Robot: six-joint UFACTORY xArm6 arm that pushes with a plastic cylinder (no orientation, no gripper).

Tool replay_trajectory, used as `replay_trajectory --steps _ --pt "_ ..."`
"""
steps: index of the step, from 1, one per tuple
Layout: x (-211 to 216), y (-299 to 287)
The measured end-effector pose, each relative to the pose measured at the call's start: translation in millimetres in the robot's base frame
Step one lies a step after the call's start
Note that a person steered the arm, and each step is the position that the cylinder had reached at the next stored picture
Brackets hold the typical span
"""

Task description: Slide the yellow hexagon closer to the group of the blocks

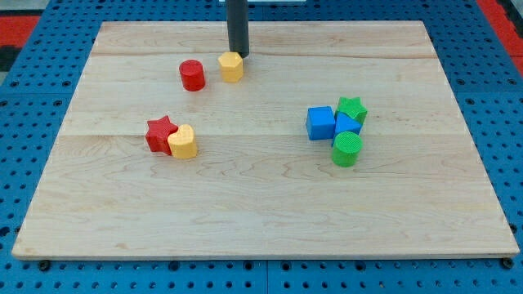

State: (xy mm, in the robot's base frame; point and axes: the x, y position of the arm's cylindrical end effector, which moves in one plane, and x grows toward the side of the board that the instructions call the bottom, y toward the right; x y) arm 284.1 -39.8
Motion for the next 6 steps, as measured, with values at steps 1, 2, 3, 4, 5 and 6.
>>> replay_trajectory --steps 1,2,3,4,5,6 --pt "25 -7" --pt "50 -26" --pt "61 -50" --pt "86 -52" --pt "107 -56" --pt "120 -60"
